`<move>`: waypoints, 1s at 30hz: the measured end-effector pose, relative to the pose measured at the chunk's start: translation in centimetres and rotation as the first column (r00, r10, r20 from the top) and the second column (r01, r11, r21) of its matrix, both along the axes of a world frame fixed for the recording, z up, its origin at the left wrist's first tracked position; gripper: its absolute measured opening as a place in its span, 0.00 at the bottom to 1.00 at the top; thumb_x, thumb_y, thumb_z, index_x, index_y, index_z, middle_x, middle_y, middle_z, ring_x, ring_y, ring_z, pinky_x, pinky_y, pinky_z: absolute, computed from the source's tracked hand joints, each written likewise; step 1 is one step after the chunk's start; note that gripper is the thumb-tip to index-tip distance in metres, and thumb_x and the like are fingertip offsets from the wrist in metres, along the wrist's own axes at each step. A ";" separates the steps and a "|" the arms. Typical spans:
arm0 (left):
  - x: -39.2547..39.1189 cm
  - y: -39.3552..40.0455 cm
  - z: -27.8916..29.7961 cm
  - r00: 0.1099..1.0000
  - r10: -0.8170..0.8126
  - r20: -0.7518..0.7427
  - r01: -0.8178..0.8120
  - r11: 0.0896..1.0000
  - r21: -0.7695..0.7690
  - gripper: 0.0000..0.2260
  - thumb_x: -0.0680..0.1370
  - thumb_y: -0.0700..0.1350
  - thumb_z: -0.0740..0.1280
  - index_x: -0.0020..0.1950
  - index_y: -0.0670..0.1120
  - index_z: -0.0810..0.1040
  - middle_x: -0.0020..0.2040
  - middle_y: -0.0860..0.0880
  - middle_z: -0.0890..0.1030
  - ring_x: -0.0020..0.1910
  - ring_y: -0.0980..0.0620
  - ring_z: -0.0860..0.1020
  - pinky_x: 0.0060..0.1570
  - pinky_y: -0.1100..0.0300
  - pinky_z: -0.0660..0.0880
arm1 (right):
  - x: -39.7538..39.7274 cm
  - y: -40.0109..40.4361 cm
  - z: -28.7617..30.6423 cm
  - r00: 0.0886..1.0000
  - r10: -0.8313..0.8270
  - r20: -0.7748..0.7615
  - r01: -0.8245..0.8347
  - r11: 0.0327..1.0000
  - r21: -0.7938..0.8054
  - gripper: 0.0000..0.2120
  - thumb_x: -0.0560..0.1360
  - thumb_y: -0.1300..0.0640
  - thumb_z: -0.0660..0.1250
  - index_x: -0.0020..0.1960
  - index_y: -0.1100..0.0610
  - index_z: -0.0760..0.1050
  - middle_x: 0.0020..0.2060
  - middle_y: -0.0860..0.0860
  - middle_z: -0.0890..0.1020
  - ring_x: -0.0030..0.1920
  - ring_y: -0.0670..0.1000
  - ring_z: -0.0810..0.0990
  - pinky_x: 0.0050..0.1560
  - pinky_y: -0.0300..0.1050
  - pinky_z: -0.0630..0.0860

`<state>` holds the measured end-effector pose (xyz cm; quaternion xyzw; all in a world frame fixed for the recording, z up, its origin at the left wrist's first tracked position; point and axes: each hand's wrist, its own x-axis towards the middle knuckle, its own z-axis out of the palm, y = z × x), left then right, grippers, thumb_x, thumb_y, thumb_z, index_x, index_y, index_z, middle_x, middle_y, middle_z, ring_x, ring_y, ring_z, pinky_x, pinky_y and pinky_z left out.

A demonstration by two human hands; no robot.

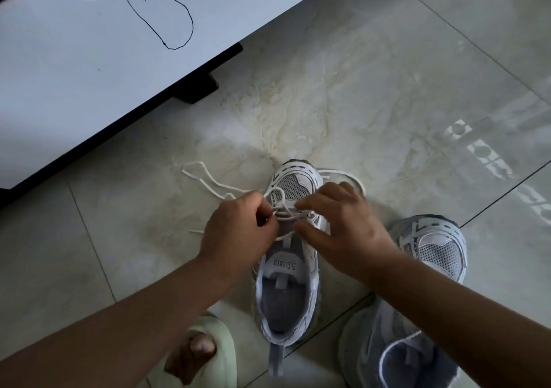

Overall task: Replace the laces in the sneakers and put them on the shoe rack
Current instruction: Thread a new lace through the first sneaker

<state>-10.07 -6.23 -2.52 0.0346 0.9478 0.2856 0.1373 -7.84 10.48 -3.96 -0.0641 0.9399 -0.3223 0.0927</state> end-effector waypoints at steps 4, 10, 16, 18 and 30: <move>-0.2 0.1 0.0 1.000 0.002 0.025 -0.003 1.000 0.020 0.05 0.70 0.44 0.71 0.36 0.49 0.76 0.32 0.53 0.79 0.32 0.53 0.78 0.34 0.54 0.76 | -1.0 -1.9 -0.1 0.997 -0.034 0.072 0.032 0.999 0.027 0.07 0.71 0.51 0.66 0.45 0.53 0.79 0.48 0.50 0.76 0.53 0.53 0.71 0.52 0.47 0.66; -0.3 -0.3 -0.3 1.000 0.010 0.005 -0.010 1.000 0.009 0.05 0.71 0.42 0.70 0.37 0.48 0.76 0.32 0.52 0.79 0.33 0.51 0.78 0.35 0.52 0.77 | -0.7 0.9 -0.1 0.998 -0.060 -0.032 0.063 0.993 0.097 0.06 0.70 0.55 0.70 0.38 0.56 0.76 0.42 0.48 0.73 0.47 0.50 0.69 0.49 0.46 0.59; -0.1 -0.1 -0.3 1.000 0.010 -0.002 -0.010 0.999 0.049 0.07 0.71 0.41 0.69 0.46 0.50 0.77 0.32 0.52 0.77 0.34 0.49 0.77 0.36 0.53 0.76 | 1.8 5.0 -0.5 0.980 -0.178 0.086 0.168 0.979 0.113 0.08 0.71 0.54 0.67 0.35 0.53 0.71 0.34 0.43 0.71 0.40 0.46 0.68 0.49 0.46 0.59; -0.2 -0.1 -0.3 1.000 -0.013 0.015 0.012 0.999 0.045 0.13 0.71 0.41 0.69 0.55 0.50 0.79 0.32 0.52 0.78 0.34 0.49 0.77 0.37 0.55 0.76 | 1.6 3.7 -0.3 0.984 -0.144 0.101 0.139 0.989 0.052 0.10 0.70 0.45 0.60 0.40 0.50 0.72 0.37 0.40 0.72 0.41 0.45 0.70 0.51 0.45 0.60; -0.2 0.0 -0.5 1.000 0.009 -0.009 -0.009 0.999 0.032 0.04 0.71 0.41 0.70 0.44 0.47 0.80 0.29 0.57 0.75 0.32 0.51 0.77 0.35 0.57 0.76 | 0.4 2.4 -0.9 0.993 0.079 -0.087 -0.074 0.996 0.050 0.04 0.68 0.59 0.62 0.35 0.56 0.73 0.31 0.49 0.76 0.34 0.52 0.73 0.40 0.44 0.65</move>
